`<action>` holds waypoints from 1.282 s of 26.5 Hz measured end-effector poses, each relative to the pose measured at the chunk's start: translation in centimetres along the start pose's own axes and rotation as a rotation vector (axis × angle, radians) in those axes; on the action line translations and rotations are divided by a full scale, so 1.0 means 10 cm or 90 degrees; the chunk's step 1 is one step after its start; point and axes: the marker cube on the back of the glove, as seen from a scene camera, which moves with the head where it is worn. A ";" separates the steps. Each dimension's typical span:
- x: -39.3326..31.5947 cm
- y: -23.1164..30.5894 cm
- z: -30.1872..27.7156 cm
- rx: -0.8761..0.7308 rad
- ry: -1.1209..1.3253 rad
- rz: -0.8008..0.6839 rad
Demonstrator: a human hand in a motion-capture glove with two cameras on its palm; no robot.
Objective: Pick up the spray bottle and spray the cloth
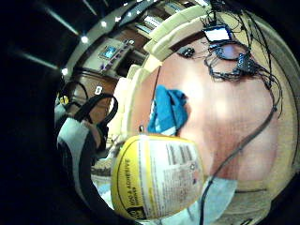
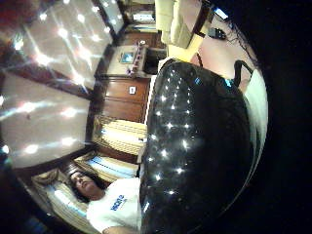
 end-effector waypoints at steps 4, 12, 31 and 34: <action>-0.18 -0.01 0.06 -0.088 0.081 0.033; -0.39 -0.09 0.33 -0.259 0.322 0.080; -0.63 -0.48 1.32 -0.408 0.759 0.040; -0.64 -0.52 1.53 -0.416 0.862 0.019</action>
